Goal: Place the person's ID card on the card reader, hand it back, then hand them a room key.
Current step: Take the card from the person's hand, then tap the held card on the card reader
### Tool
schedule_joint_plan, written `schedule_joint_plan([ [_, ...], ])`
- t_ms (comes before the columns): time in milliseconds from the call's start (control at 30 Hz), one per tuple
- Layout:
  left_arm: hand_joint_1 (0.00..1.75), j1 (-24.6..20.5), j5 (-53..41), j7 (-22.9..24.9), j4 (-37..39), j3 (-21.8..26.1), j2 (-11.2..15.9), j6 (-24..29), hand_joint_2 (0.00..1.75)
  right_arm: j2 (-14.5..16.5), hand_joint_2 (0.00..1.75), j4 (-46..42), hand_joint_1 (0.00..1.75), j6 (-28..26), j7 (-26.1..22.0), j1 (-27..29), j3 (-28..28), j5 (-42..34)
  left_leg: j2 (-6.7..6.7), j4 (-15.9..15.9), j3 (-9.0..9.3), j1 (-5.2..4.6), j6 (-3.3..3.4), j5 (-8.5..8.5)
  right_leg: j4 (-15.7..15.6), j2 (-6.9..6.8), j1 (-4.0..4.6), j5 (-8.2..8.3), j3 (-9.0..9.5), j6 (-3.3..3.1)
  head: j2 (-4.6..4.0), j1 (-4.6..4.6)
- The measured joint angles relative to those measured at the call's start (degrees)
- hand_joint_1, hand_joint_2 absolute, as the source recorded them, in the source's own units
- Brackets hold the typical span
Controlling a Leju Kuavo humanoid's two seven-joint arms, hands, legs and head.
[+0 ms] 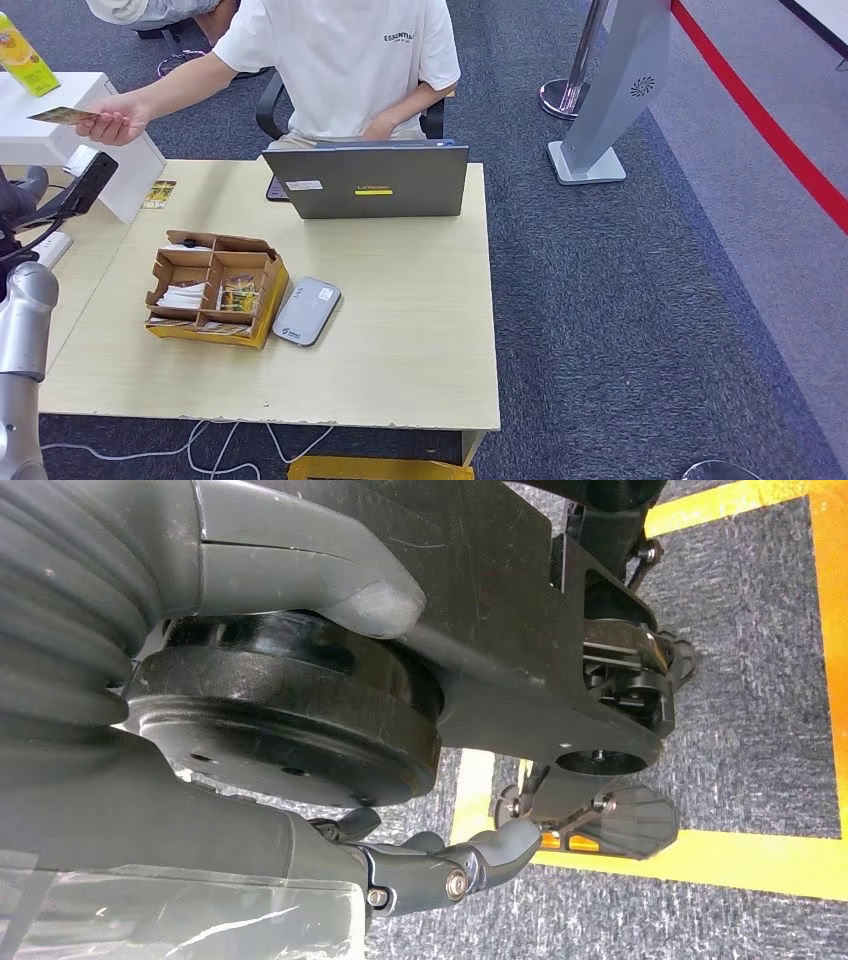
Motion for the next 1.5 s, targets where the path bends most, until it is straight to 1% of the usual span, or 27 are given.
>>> schedule_joint_plan([
  [300,0.00,0.00,0.20,0.00,0.85,-0.51,0.02,0.00,1.75,0.00,1.75,0.08,0.00,-0.16,-0.01,0.04,0.05,0.11,0.00,0.00,-0.02,0.00,0.00,0.01,0.00,0.00,0.00,0.00,0.00,0.00,0.00,0.01],
  [433,1.75,0.01,0.89,-0.15,2.44,-1.21,-0.03,1.55,1.75,-0.01,1.75,0.20,0.00,-0.31,-0.02,0.17,0.07,0.29,-0.01,0.01,-0.04,0.00,0.00,0.01,0.00,0.00,0.00,0.01,-0.01,0.01,0.00,0.00],
  [633,1.75,0.01,1.75,-0.56,3.45,-1.57,-0.37,3.15,1.75,-0.02,1.75,0.20,0.00,-0.50,-0.02,0.36,0.07,0.62,-0.01,0.01,-0.05,0.00,0.00,0.01,0.00,0.00,0.00,0.00,-0.02,0.01,0.00,0.00],
  [933,1.75,-0.42,1.94,-0.82,4.35,-2.72,-0.55,3.85,1.75,-0.02,1.75,0.20,0.00,-0.54,-0.02,0.44,0.07,0.90,-0.01,0.01,-0.05,-0.01,0.00,0.01,0.00,0.00,-0.01,0.01,-0.03,0.01,0.00,0.01],
  [1100,1.75,-0.40,3.15,-1.78,4.54,-2.81,-0.88,4.26,1.75,-0.02,1.75,0.20,0.00,-0.54,-0.02,0.47,0.09,1.13,-0.01,0.01,-0.05,0.00,0.00,0.01,0.00,0.00,0.00,0.01,-0.03,0.01,0.00,0.00],
  [1400,1.75,-0.07,3.94,-3.19,4.42,-2.96,-1.97,4.95,1.75,-0.01,1.75,0.20,0.00,-0.68,-0.01,0.59,0.09,1.33,-0.01,0.01,-0.06,-0.01,0.00,0.01,0.00,0.00,-0.01,0.01,-0.03,0.01,0.00,0.01],
  [1500,1.75,1.47,3.61,-4.61,2.37,-4.04,-3.52,5.69,1.75,0.00,1.75,0.20,0.00,-1.07,0.07,0.64,0.09,1.36,-0.06,0.02,-0.06,-0.02,0.01,0.01,-0.02,-0.06,-0.02,0.00,-0.02,0.01,0.00,0.00],
])
